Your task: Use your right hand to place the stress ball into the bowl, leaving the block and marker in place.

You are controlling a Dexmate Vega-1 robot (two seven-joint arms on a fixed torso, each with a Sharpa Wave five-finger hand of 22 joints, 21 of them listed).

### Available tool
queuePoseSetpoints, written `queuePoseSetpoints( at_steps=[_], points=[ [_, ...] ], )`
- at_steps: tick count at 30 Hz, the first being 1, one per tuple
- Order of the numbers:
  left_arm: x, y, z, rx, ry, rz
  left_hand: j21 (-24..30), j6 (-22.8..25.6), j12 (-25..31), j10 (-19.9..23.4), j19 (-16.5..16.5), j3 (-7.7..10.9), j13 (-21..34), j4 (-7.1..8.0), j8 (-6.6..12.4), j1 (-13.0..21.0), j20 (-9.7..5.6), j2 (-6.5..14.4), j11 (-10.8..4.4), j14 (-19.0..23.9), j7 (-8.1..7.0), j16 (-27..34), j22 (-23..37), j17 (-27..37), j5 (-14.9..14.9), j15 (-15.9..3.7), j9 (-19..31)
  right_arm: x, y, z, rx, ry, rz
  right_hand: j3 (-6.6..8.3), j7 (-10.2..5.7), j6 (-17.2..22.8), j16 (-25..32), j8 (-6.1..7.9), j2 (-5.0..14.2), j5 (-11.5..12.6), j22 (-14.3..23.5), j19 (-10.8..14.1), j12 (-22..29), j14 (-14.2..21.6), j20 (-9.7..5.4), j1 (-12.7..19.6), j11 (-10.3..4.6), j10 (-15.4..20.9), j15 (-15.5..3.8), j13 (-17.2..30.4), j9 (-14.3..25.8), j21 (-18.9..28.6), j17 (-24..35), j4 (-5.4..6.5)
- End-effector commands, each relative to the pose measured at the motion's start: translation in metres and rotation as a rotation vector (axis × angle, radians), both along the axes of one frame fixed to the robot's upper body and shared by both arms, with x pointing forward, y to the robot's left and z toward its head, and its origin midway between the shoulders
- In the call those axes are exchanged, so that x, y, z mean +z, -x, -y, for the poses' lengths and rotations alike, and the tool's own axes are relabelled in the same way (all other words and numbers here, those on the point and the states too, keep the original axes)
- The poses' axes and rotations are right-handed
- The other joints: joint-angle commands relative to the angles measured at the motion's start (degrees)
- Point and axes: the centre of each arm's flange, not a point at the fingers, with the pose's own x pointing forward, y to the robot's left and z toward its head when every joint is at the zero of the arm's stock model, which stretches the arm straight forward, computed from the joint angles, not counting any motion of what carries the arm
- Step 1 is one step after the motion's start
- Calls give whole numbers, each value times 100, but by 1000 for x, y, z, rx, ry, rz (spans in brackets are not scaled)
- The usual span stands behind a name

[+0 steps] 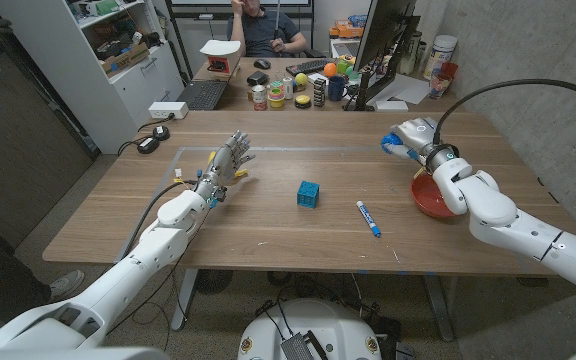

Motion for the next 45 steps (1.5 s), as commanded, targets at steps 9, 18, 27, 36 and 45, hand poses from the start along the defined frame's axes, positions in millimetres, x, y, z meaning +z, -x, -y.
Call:
queuePoseSetpoints(
  at_steps=[9,18,27,36,45],
  points=[
    [-6,-5,4,-21,-3,-9,-44,-40,27,-22,26,-33,13,-10,27,11,12,49,14,-38,-20,-5,27,16,32,-15,21,-17,15,44,-147,49,-56,170,-51,78,-38,45,270,67,-80,44,27,49,-137,357,-245,265,-364,-15,16,-40,20,100],
    [-5,-7,0,-19,-3,-10,-57,-39,27,-23,36,-41,13,-11,28,10,9,48,16,-35,-22,-4,27,15,34,-16,21,-23,20,61,-196,50,-78,185,-55,97,-55,62,268,73,-132,60,37,71,-161,365,-248,283,-365,-20,18,-52,26,104],
    [-4,-11,-3,-15,-9,-16,-72,-40,26,-27,37,-49,13,-11,27,8,9,47,15,-36,-27,-5,28,15,35,-15,21,-34,27,85,-252,10,-101,199,-65,108,-77,76,265,79,-184,64,44,82,-174,375,-250,296,-367,-26,21,-63,31,105],
    [-4,-15,-4,-16,-11,-19,-86,-42,26,-29,42,-56,13,-12,26,7,5,48,6,-39,-23,-7,29,15,37,-11,21,-45,41,104,-294,-39,-116,211,-65,166,-79,111,262,84,-242,111,62,151,-186,383,-240,332,-370,-32,24,-55,43,111],
    [-2,-18,-4,-21,-15,-20,-99,-43,26,-29,43,-61,13,-12,26,7,6,50,10,-41,-25,-7,29,15,39,-8,21,-58,65,115,-288,-53,-116,203,-70,161,-103,120,233,85,-292,62,62,160,-155,367,-234,332,-358,-39,26,-79,48,123]
  ],
)
